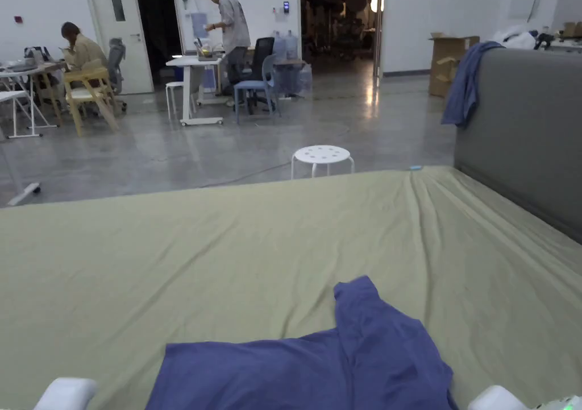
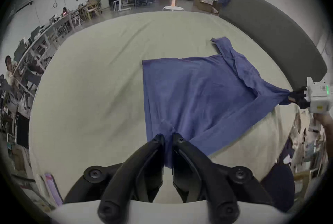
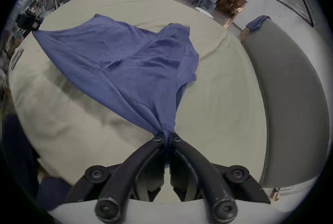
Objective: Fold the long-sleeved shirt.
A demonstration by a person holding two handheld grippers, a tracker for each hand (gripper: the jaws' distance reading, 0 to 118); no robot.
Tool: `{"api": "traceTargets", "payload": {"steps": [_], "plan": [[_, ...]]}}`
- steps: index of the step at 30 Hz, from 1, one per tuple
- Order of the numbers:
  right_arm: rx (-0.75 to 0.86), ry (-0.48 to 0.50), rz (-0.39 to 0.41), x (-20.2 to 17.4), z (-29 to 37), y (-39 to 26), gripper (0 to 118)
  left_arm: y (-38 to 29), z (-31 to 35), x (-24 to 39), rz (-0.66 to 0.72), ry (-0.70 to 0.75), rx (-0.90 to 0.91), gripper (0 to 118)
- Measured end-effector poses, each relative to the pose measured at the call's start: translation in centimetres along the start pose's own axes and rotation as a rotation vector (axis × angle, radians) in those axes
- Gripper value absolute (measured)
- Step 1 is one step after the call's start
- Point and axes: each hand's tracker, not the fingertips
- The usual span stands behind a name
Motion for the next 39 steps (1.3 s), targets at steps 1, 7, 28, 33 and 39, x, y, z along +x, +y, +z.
{"api": "traceTargets", "payload": {"steps": [1, 7, 28, 33, 39], "plan": [[-0.011, 0.004, 0.007, -0.6, 0.8, -1.6, 0, -1.7, 1.0, 0.3, 0.009, -0.006, -0.003, 4], [-0.074, 0.055, 0.027, -4.4, 3.0, -9.2, 0, -9.6, 4.7, 1.7, 0.021, -0.035, -0.026, 4], [-0.274, 0.138, 0.016, -6.7, -3.4, -12.3, 6, -18.7, -4.1, 0.3, 0.178, -0.059, -0.235, 9], [-0.337, 0.233, -0.072, -4.4, -2.5, -10.8, 60, -16.8, -0.7, 1.4, 0.076, 0.024, -0.131, 118], [-0.1, 0.209, -0.188, -1.0, 4.3, -8.6, 98, -14.5, 6.5, 3.2, 0.2, -0.053, 0.147, 118]]}}
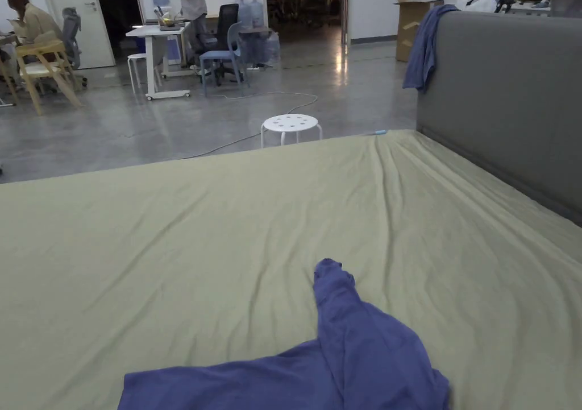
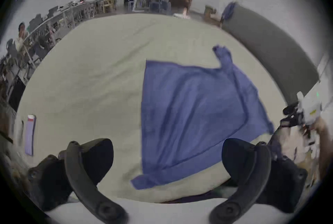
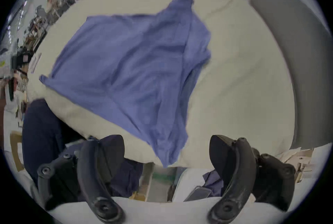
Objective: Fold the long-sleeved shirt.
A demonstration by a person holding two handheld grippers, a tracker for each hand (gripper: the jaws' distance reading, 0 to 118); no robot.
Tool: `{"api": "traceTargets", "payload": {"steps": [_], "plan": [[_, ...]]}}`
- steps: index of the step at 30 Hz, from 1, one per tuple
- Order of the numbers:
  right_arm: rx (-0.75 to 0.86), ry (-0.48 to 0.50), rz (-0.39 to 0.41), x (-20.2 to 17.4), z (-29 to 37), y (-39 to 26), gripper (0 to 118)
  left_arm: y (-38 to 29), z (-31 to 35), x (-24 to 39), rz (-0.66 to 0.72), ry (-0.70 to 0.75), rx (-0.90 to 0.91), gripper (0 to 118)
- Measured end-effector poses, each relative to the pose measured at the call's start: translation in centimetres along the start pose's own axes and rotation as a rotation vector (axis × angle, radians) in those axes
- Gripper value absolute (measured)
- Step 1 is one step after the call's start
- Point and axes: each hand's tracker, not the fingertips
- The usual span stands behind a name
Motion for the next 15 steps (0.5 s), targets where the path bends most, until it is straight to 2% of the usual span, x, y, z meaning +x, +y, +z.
{"api": "traceTargets", "payload": {"steps": [2, 3, 4, 5, 6, 7, 8, 12, 14, 15], "plan": [[0.056, -0.009, -0.018, -0.1, 1.1, 0.5, 98, 0.1, 0.1, 1.1, 0.048, -0.061, -0.044, 117], [0.072, -0.008, -0.037, -0.2, 1.2, 0.8, 98, 0.0, 0.2, 1.8, 0.05, -0.088, -0.052, 110], [0.072, -0.001, -0.052, -0.4, 1.1, 1.1, 98, 0.0, 0.1, 2.7, 0.036, -0.088, -0.041, 73], [0.083, -0.005, -0.071, -0.7, 0.7, 1.3, 96, 0.0, -0.3, 3.6, 0.027, -0.075, -0.037, 21], [0.096, 0.003, -0.081, -0.9, 0.3, 1.4, 85, -0.2, -0.8, 4.7, 0.014, -0.039, -0.032, 0], [0.094, 0.029, -0.08, -1.1, -0.2, 1.8, 38, 0.1, -1.1, 5.3, 0.013, -0.042, -0.017, 0], [0.067, 0.064, -0.105, -1.2, -1.0, 2.3, 0, 0.5, -1.3, 5.8, 0.004, -0.069, -0.016, 0], [0.072, 0.206, -0.177, 0.8, -3.9, 7.3, 0, 2.2, -2.8, 7.1, 0.013, -0.097, 0.018, 0], [0.093, 0.192, -0.206, 2.2, -5.3, 13.2, 0, 3.1, -3.7, 7.1, 0.007, -0.102, 0.024, 0], [0.154, 0.2, -0.223, 3.4, -5.9, 17.0, 0, 3.6, -4.2, 7.1, 0.0, -0.1, 0.031, 0]]}}
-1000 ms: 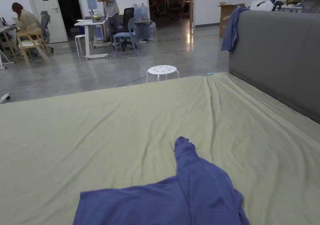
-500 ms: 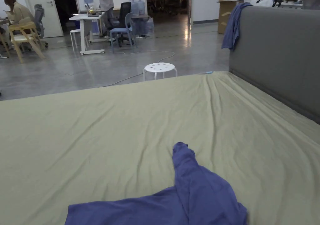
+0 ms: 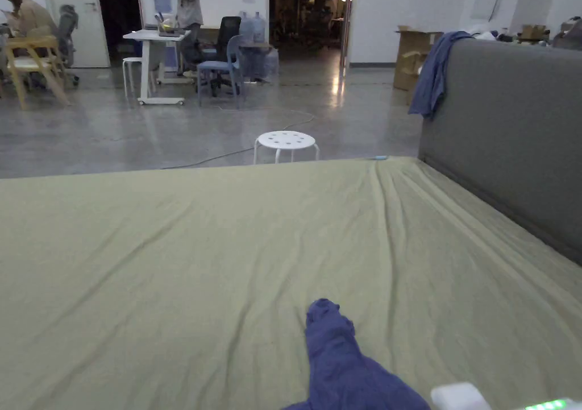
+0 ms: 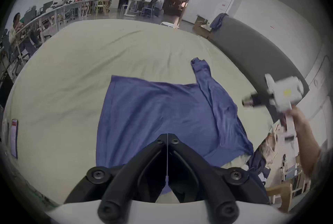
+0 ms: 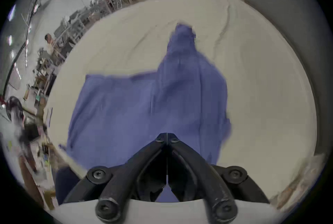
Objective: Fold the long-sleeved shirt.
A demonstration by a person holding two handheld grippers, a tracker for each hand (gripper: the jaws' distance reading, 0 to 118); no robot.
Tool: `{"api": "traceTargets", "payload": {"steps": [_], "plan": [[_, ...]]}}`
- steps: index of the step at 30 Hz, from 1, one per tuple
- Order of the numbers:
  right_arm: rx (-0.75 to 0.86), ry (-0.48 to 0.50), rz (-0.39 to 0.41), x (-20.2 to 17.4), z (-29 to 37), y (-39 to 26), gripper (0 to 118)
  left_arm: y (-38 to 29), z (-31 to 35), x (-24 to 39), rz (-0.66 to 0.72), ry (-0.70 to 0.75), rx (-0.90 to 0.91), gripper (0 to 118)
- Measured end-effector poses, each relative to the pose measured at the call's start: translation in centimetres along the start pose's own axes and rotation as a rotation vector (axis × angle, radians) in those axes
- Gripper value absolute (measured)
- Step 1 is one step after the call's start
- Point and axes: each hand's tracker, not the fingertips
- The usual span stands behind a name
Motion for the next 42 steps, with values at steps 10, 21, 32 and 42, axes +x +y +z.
{"api": "traceTargets", "payload": {"steps": [10, 21, 32, 42], "plan": [[-0.078, -0.255, -0.168, 1.2, -20.1, 28.1, 116, 1.3, -4.0, -3.1, -0.046, 0.127, -0.01, 0], [-0.215, -0.289, -0.219, 3.2, -25.8, 28.2, 11, 0.2, -3.6, -4.9, -0.044, 0.182, -0.062, 0], [-0.031, -0.165, 0.069, -3.8, -5.9, 18.4, 10, -1.0, 1.7, -3.0, 0.045, 0.135, 0.024, 0], [-0.216, -0.27, 0.141, -5.1, -5.8, -0.5, 10, -2.8, 4.0, -0.8, 0.053, 0.089, 0.053, 0]]}}
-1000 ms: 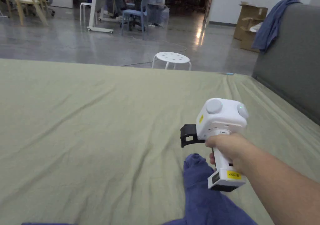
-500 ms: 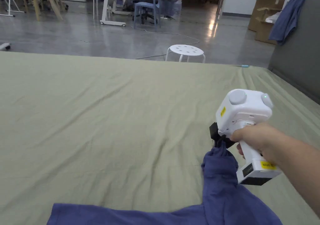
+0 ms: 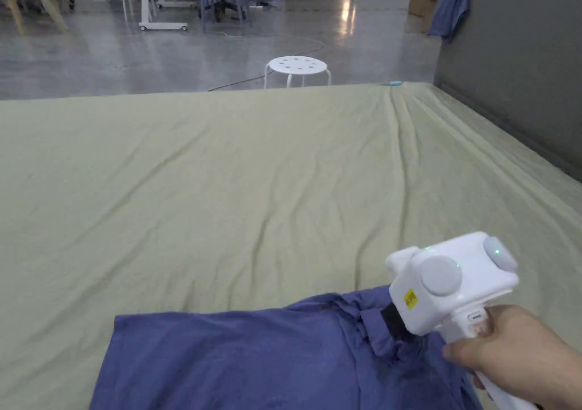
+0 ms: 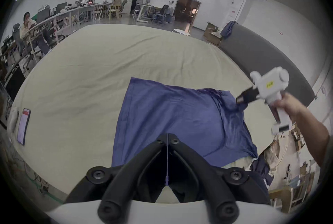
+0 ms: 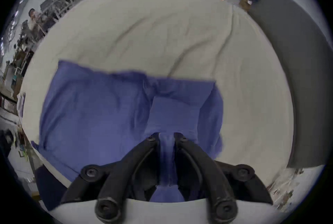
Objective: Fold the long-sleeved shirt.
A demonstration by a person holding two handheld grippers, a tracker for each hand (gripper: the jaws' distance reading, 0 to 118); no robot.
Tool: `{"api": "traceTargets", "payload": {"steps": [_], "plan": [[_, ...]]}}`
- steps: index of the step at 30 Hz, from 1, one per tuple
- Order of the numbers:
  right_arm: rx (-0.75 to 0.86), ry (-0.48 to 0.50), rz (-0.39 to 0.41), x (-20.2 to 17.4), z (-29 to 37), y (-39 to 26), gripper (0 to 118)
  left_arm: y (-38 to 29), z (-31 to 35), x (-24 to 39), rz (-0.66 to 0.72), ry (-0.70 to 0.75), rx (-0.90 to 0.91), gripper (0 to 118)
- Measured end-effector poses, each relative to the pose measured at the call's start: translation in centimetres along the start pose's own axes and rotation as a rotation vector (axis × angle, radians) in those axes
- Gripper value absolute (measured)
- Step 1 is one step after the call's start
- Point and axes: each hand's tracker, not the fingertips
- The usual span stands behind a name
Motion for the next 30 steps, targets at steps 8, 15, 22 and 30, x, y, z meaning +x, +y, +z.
{"api": "traceTargets", "payload": {"steps": [8, 15, 22, 30], "plan": [[-0.013, 0.002, -0.147, -1.2, -6.0, -3.9, 11, -1.2, 0.5, 0.2, 0.029, 0.011, -0.035, 0], [0.193, -0.016, -0.026, -1.1, 5.4, -3.7, 95, -0.5, 2.3, 0.7, 0.003, 0.012, -0.011, 0], [0.462, 0.109, -0.03, -2.0, 13.5, -11.9, 90, -1.0, 2.5, 0.8, 0.001, 0.014, -0.016, 0], [0.403, 0.127, 0.077, -2.4, 10.2, -15.4, 0, 0.9, -1.3, -0.9, 0.048, -0.056, -0.054, 3]]}}
